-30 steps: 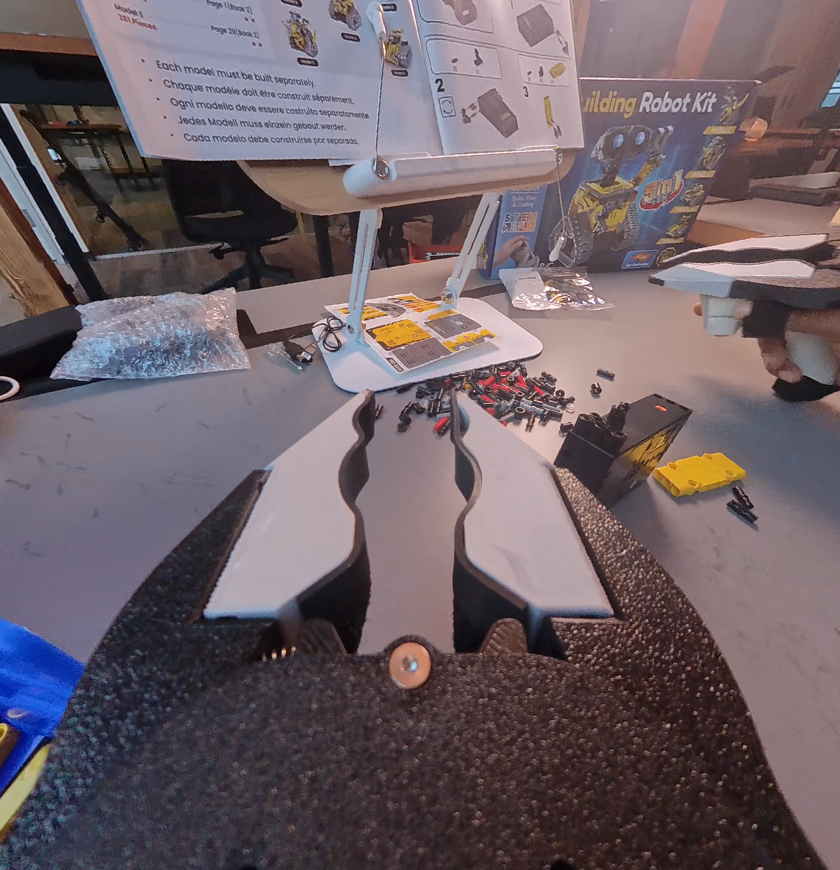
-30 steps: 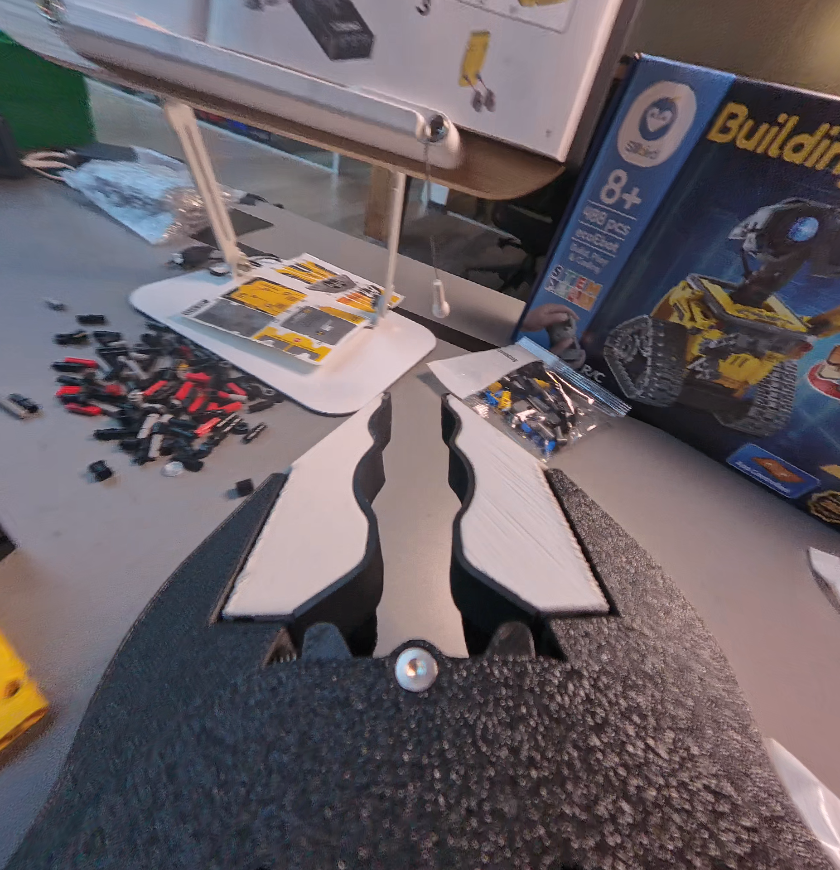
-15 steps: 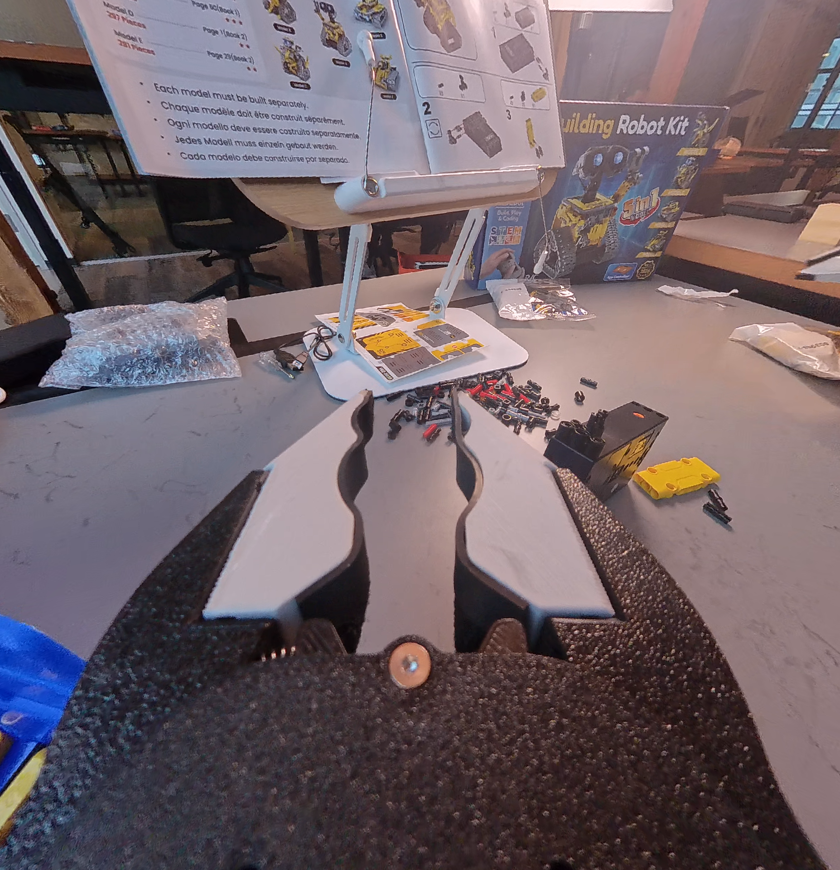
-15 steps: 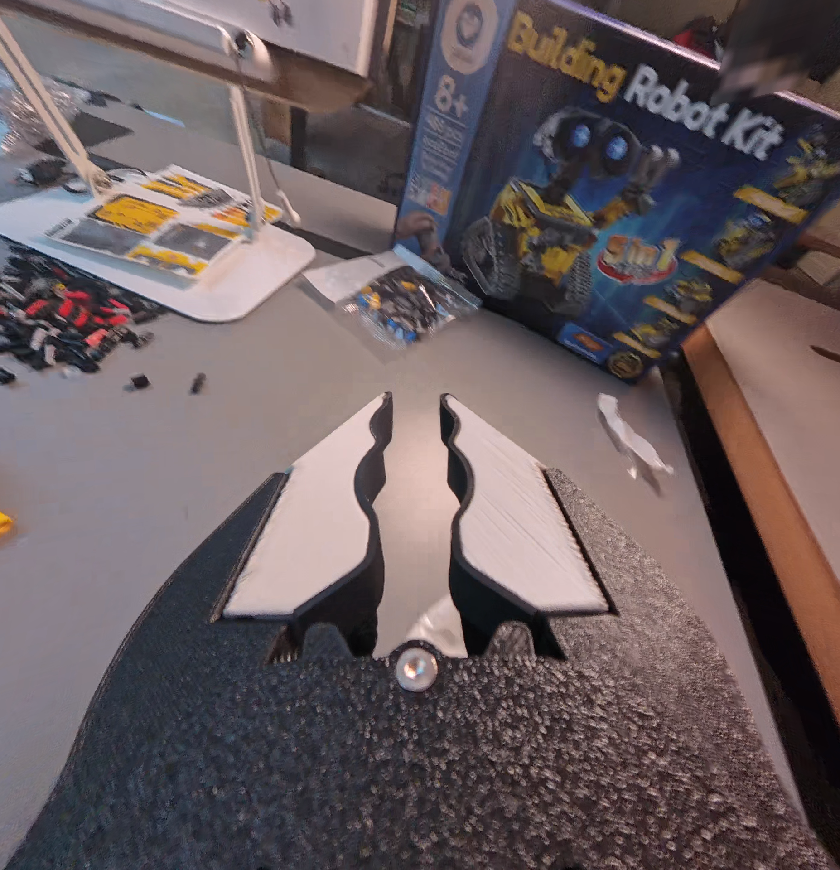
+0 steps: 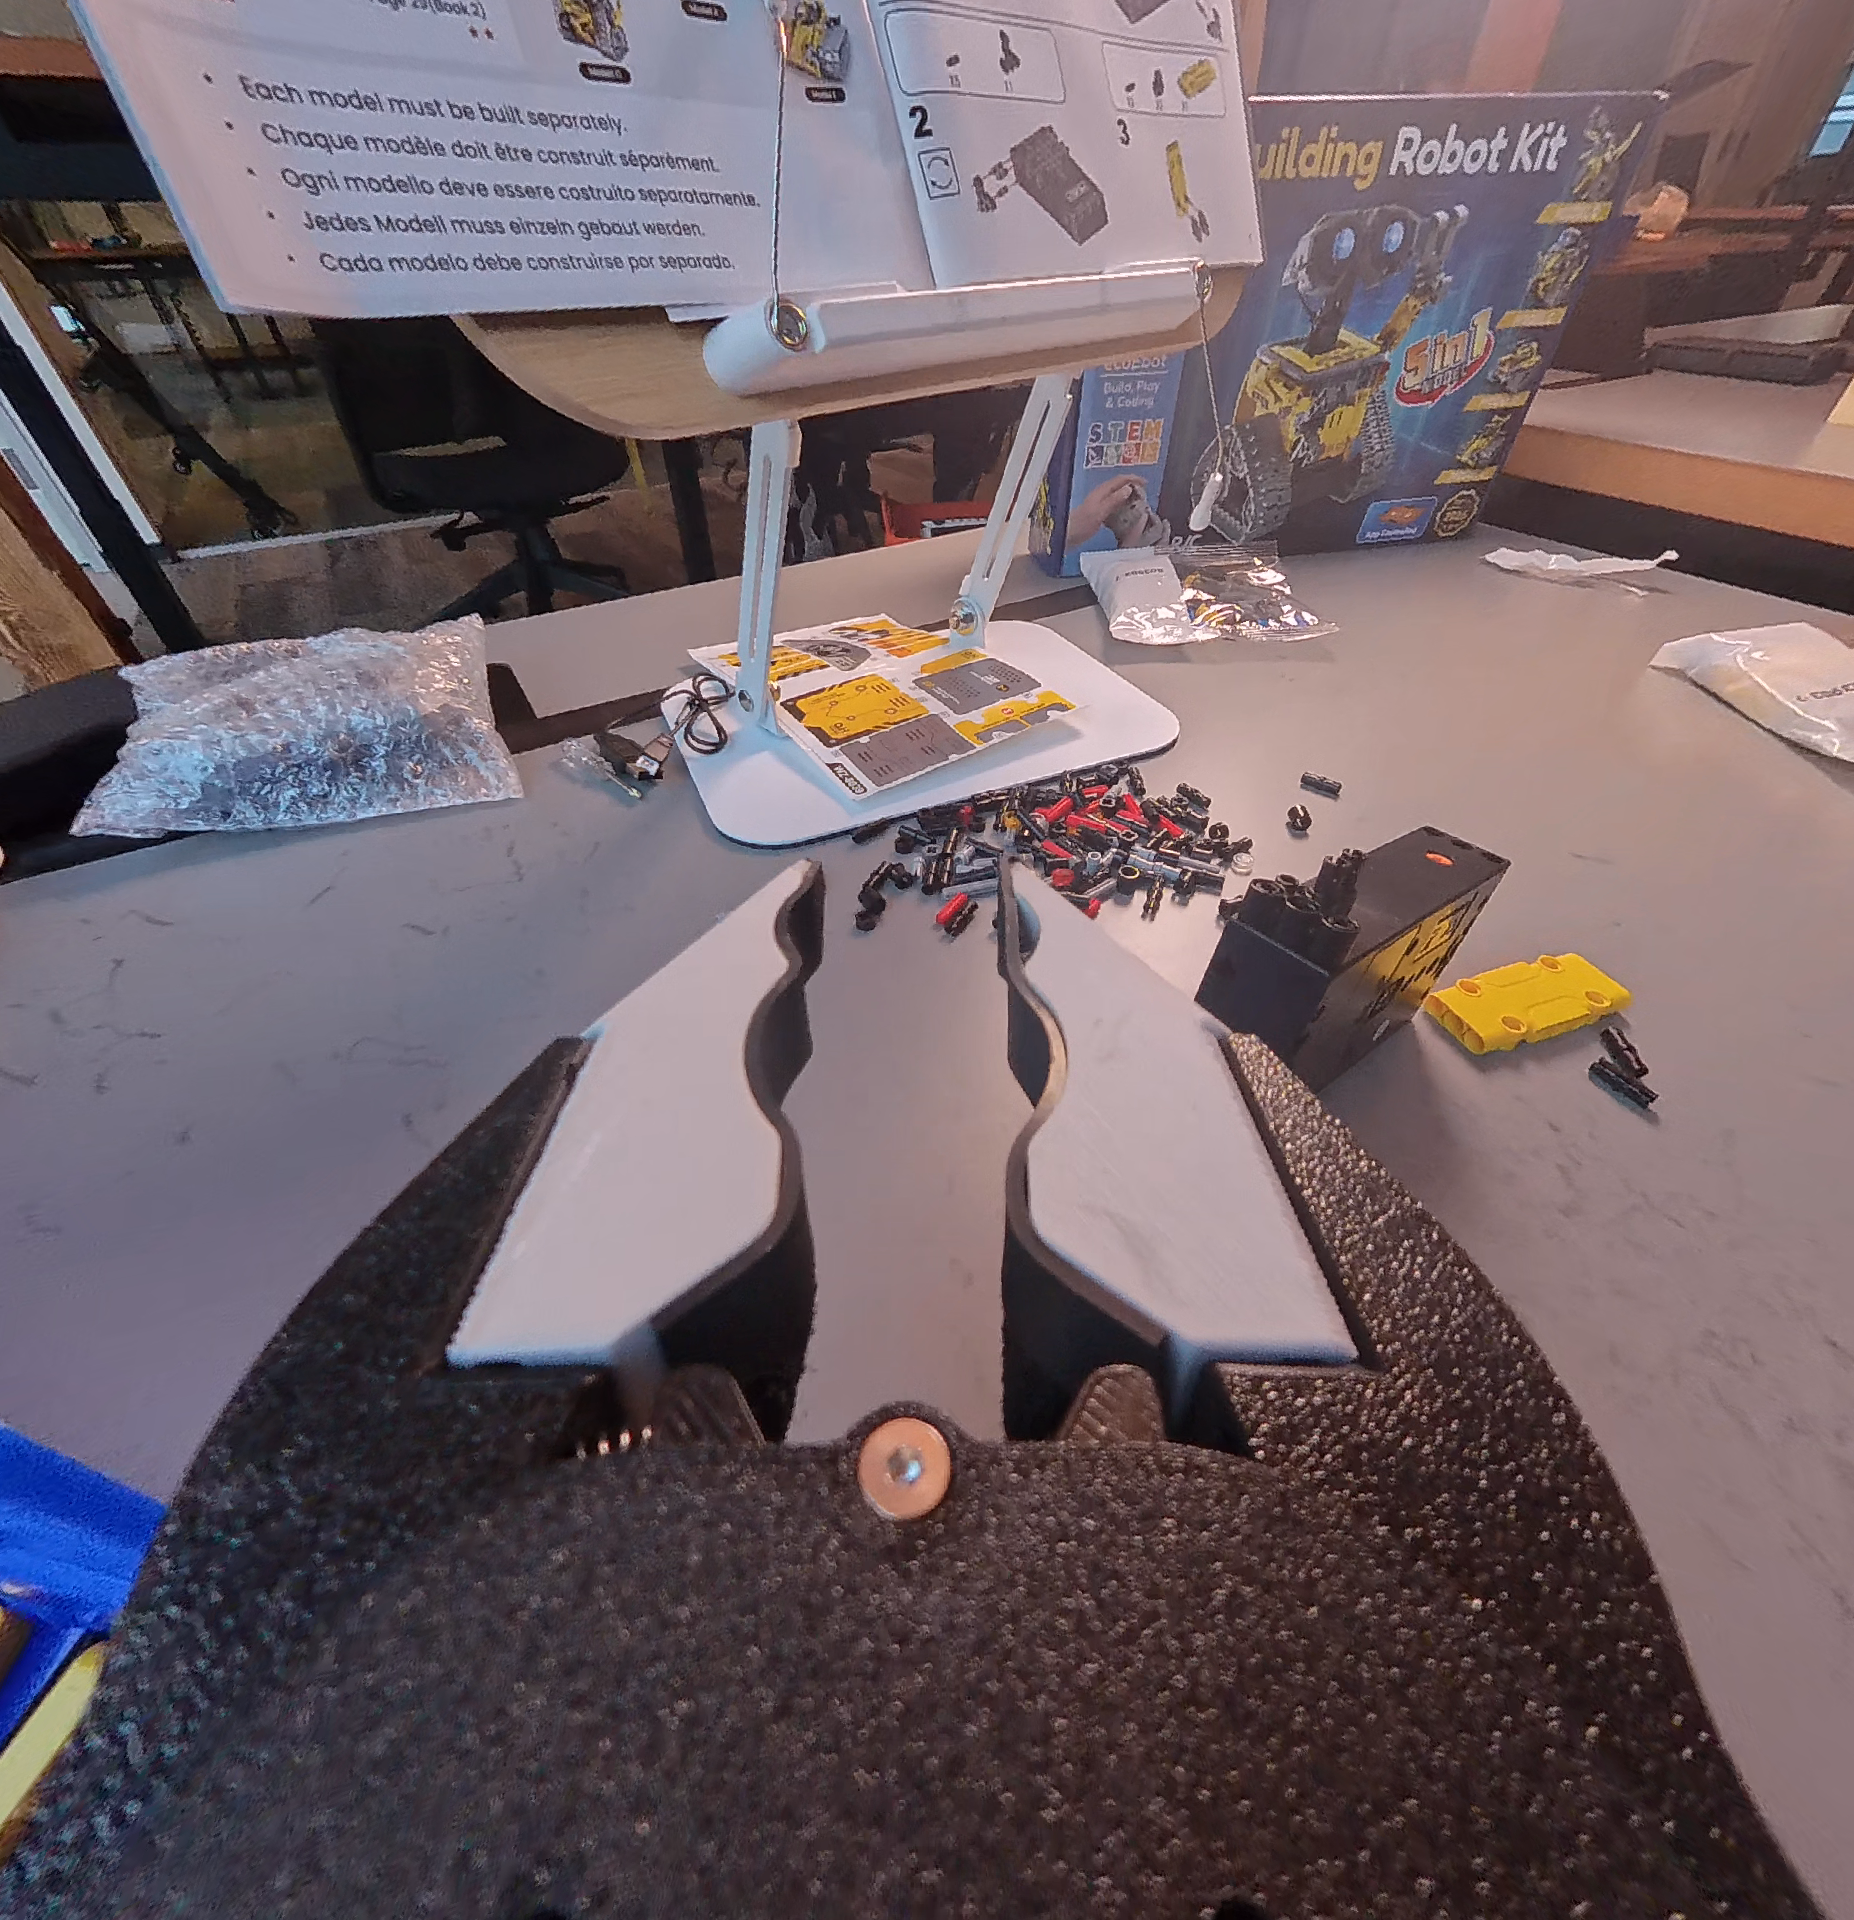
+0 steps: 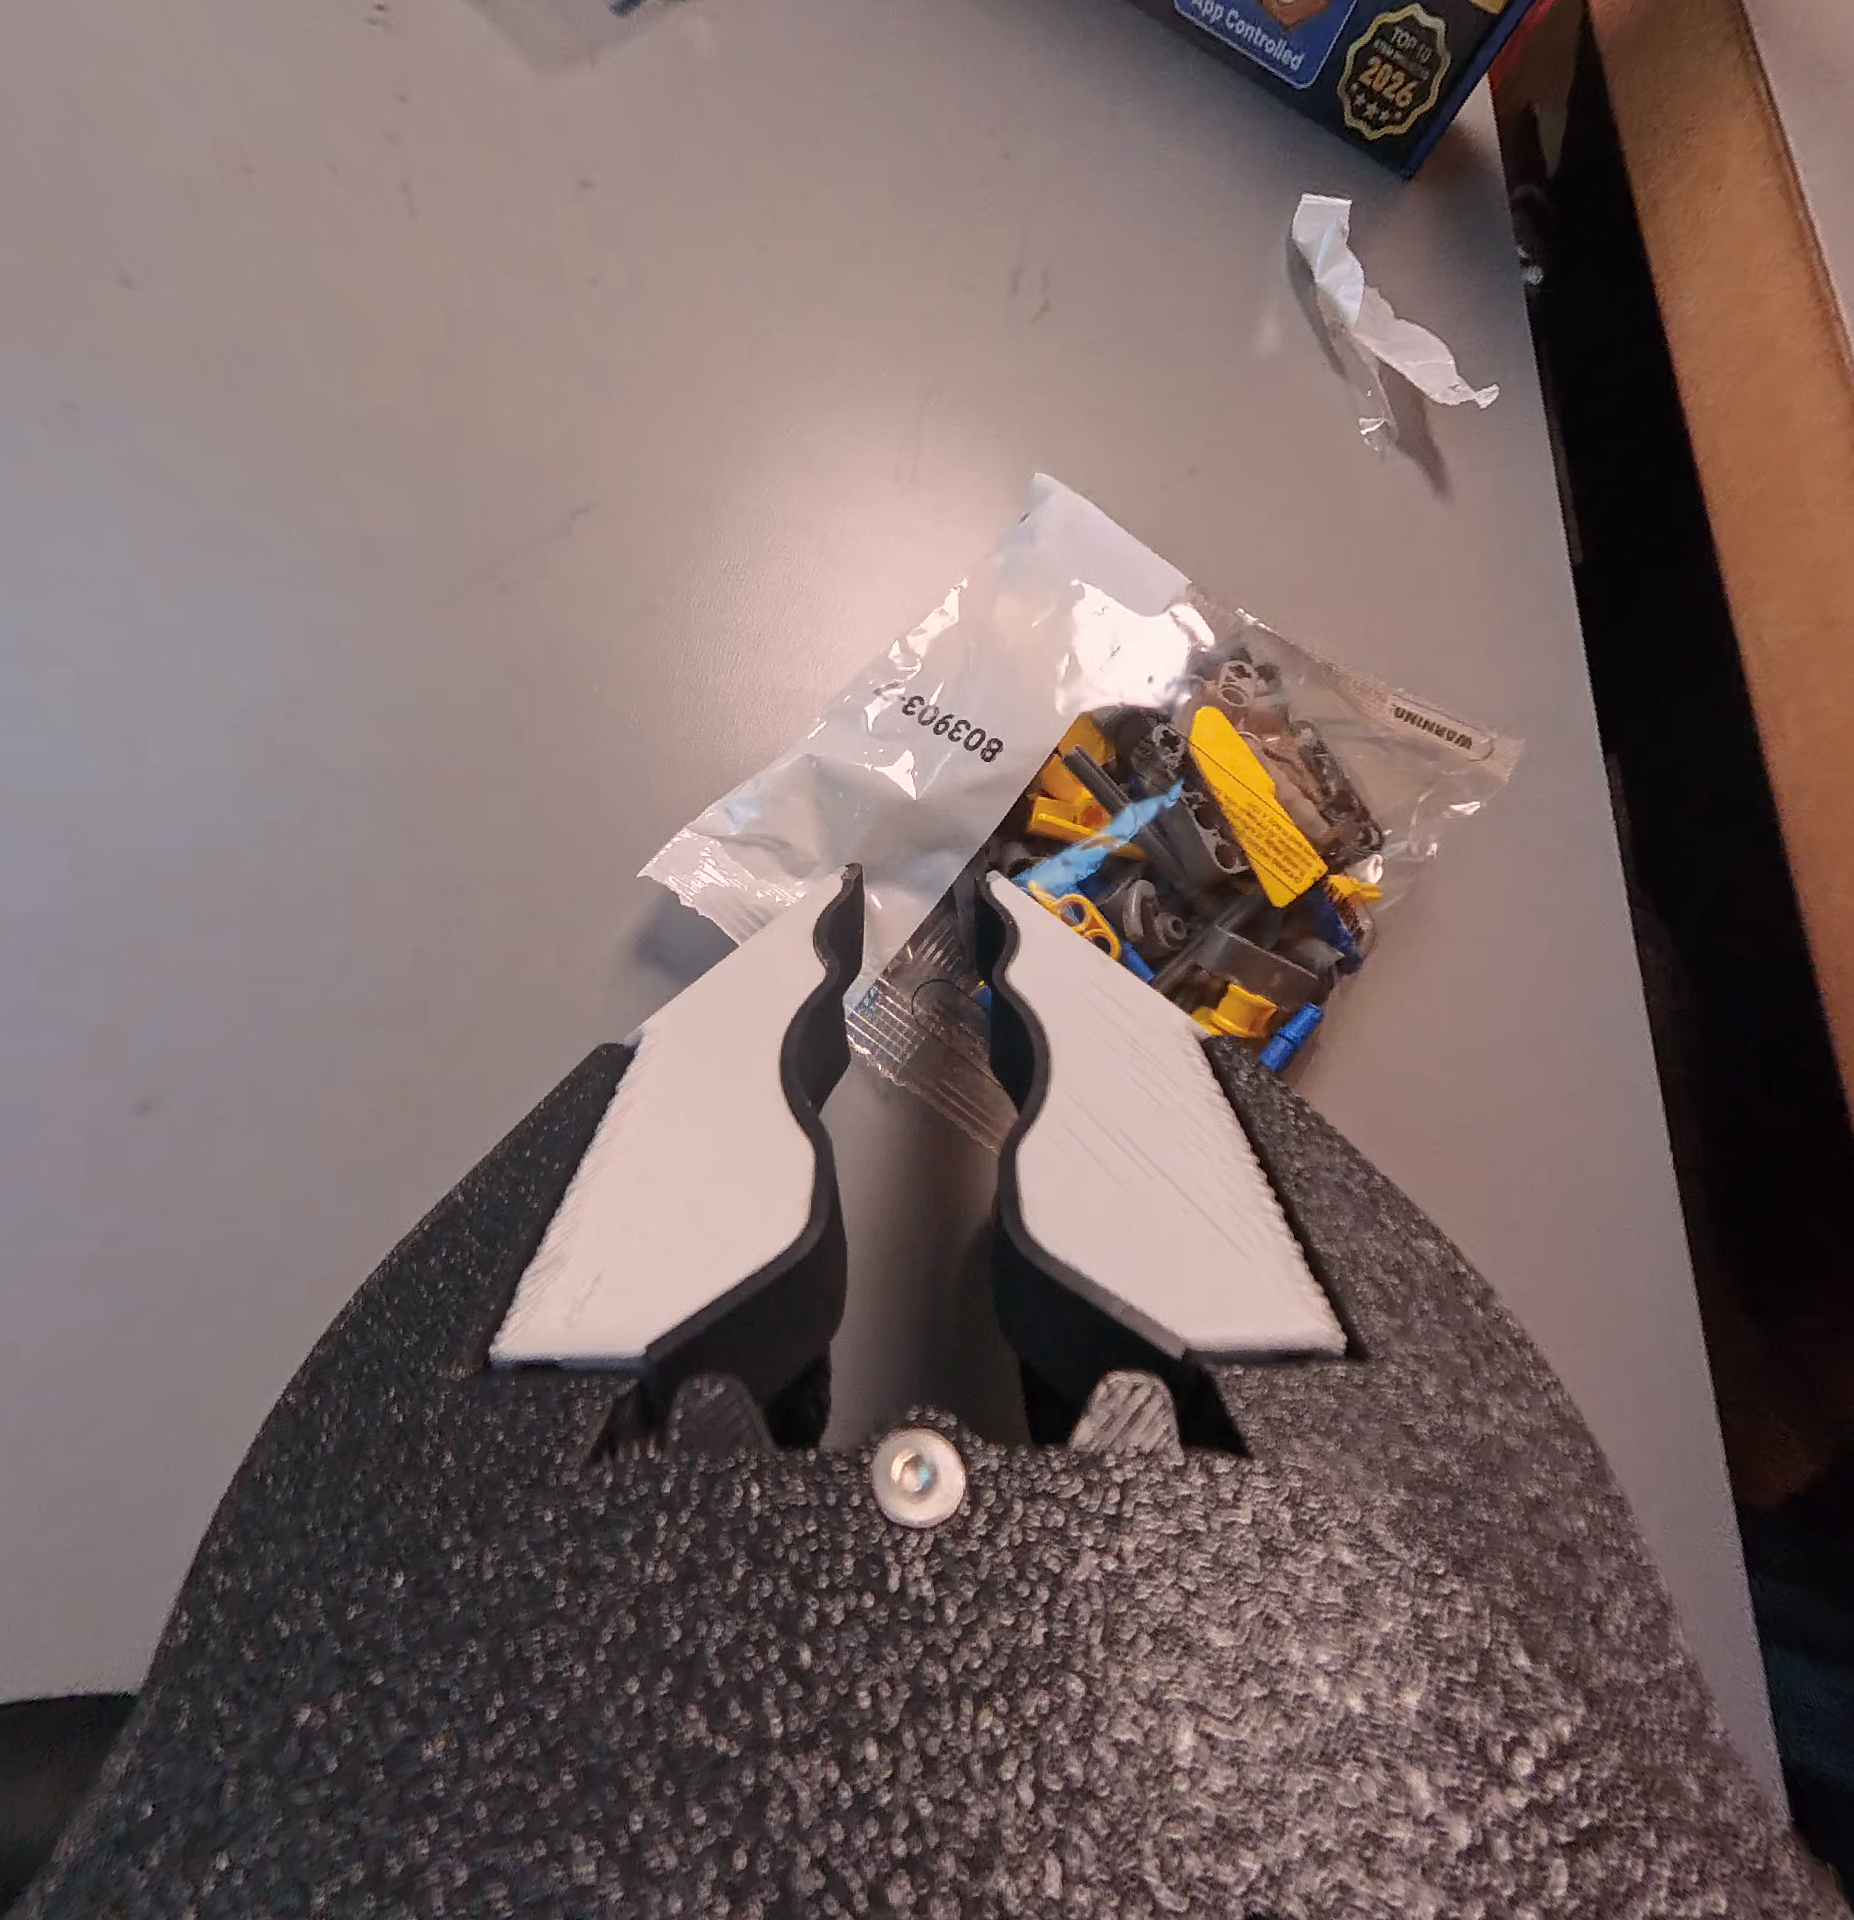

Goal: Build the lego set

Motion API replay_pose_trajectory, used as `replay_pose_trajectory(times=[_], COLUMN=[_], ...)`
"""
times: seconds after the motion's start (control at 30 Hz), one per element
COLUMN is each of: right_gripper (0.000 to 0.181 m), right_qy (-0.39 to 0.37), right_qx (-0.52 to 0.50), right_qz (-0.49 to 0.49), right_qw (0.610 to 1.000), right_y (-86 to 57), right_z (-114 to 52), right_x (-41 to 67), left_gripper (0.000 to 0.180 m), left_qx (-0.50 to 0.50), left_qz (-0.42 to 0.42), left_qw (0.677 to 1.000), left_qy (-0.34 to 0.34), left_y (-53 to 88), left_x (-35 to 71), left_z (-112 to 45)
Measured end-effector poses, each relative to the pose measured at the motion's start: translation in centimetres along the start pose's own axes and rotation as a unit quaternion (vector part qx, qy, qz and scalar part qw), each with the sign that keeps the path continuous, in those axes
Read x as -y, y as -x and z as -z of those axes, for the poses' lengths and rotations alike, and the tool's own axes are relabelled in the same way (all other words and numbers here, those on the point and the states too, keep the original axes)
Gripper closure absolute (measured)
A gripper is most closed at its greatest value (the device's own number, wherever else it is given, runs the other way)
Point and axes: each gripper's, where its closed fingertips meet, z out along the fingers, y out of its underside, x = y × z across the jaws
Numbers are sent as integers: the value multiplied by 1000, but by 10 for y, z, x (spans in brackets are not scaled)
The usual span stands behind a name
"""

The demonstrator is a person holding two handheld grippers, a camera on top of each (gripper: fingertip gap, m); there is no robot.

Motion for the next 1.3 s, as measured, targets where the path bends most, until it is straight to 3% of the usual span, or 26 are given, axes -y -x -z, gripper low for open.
replay_pose_trajectory(times=[0.2, 0.37, 0.53, 0.9, 1.17, 1.3], right_gripper=[159, 158, 157, 157, 156, 156], right_qy=[-133, -217, -224, -207, -206, -210], right_qx=[-8, 59, 93, 93, 101, 104], right_qz=[0, 20, 48, 42, 51, 44], right_qw=[991, 974, 969, 973, 972, 971], right_y=[11, 73, 118, 162, 176, 168], right_z=[22, 27, 17, 4, 9, 17], right_x=[64, 117, 136, 148, 146, 132], left_gripper=[147, 145, 144, 151, 153, 151], left_qx=[8, 12, 33, 232, 215, 211], left_qz=[6, 30, 61, 14, 28, 27], left_qw=[1000, 998, 993, 969, 973, 976], left_qy=[-26, -51, -97, -87, -85, -49], left_y=[4, 8, 28, 130, 130, 116], left_x=[13, 32, 66, 50, 40, 24], left_z=[8, 21, 68, 173, 184, 188])
